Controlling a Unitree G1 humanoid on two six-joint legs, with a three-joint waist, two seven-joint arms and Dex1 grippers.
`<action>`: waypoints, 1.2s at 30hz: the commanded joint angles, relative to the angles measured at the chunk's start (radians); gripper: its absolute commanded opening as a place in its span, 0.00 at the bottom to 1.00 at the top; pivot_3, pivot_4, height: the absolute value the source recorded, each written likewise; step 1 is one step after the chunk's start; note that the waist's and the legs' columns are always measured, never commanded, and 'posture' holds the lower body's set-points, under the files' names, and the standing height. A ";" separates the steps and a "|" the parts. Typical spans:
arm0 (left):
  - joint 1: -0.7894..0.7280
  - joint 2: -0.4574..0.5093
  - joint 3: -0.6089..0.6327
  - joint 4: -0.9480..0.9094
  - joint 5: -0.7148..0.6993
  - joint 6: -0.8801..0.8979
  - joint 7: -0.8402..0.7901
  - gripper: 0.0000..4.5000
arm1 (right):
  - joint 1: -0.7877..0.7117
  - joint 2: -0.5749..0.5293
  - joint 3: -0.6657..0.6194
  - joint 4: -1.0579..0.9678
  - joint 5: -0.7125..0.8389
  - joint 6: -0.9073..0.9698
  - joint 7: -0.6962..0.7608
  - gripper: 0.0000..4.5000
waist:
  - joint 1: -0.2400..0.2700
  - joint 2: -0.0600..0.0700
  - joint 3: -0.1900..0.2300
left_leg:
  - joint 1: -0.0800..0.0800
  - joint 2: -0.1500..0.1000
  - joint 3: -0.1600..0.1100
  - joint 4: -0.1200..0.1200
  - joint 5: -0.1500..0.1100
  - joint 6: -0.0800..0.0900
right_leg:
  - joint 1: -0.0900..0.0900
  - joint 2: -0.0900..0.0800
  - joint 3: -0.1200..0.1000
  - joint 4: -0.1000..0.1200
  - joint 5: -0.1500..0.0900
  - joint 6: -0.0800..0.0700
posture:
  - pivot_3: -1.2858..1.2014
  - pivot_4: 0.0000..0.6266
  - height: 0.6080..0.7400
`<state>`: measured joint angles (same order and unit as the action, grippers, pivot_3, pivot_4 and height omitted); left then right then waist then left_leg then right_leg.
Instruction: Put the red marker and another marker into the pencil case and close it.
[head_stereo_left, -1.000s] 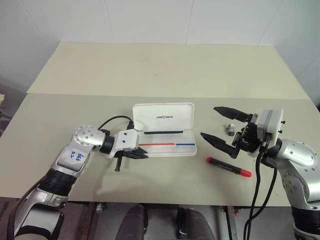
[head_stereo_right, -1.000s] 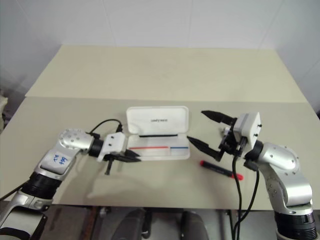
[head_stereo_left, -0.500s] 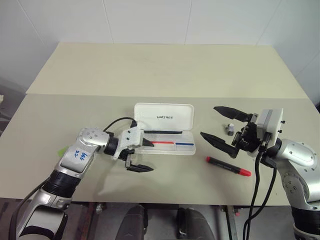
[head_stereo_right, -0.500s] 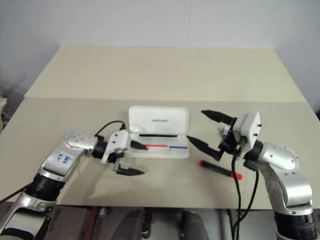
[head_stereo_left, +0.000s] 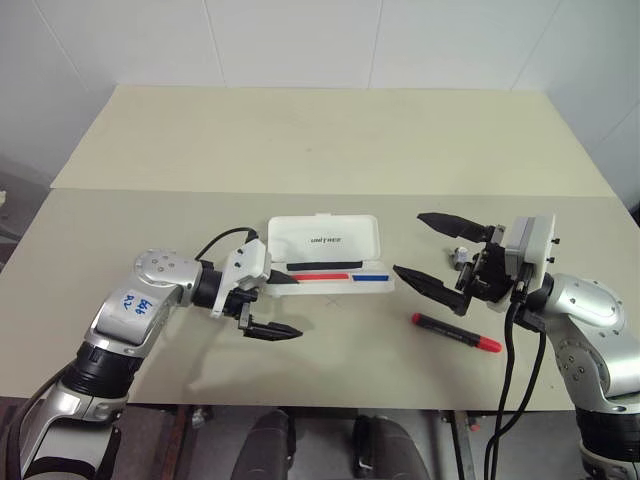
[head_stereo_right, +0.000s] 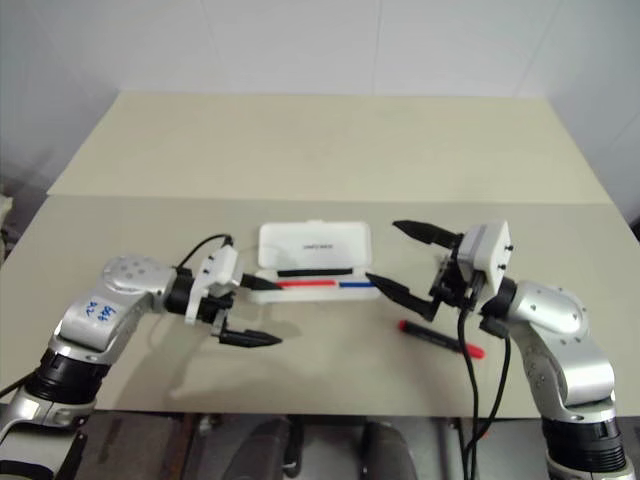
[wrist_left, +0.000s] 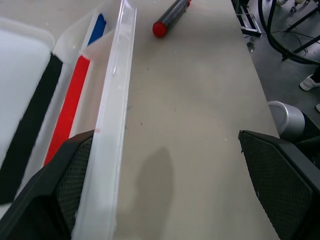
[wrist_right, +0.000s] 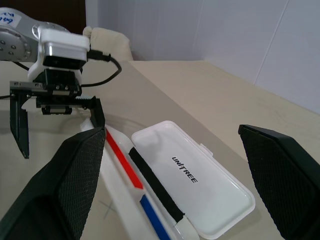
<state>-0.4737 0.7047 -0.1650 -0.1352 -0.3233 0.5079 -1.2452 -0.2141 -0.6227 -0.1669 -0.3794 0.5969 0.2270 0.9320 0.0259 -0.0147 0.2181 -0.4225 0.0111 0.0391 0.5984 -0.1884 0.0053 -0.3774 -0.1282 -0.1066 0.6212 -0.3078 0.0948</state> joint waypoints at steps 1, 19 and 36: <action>0.035 0.004 0.007 0.027 -0.007 -0.036 -0.007 1.00 | -0.006 -0.015 -0.025 -0.018 0.027 0.006 0.005 1.00 | 0.000 0.000 0.000 | 0.000 0.000 0.000 0.000 0.000 0.000 | 0.000 0.000 0.000 0.000 0.000 0.000 | 0.52 0.24 1.00; 0.080 -0.040 -0.026 0.092 0.002 -0.175 -0.022 1.00 | 0.040 -0.025 -0.041 -0.061 0.038 0.024 -0.014 1.00 | 0.000 0.000 0.000 | 0.000 0.003 0.001 0.001 -0.003 -0.003 | 0.000 -0.001 0.001 -0.001 0.000 -0.001 | 0.52 0.24 1.00; 0.058 -0.122 0.074 0.060 -0.135 -0.179 -0.010 1.00 | 0.043 -0.008 -0.029 -0.057 0.031 0.017 -0.023 1.00 | -0.001 0.000 0.000 | 0.000 0.003 0.001 0.003 -0.003 -0.001 | 0.000 0.001 0.001 -0.001 0.001 -0.001 | 0.52 0.24 1.00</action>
<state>-0.4218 0.5807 -0.1190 -0.0333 -0.4222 0.3186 -1.2514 -0.1740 -0.6320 -0.1742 -0.3982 0.6158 0.2615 0.9136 0.0246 -0.0147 0.2180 -0.4226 0.0139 0.0405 0.6013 -0.1915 0.0041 -0.3778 -0.1270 -0.1051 0.6207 -0.3072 0.0940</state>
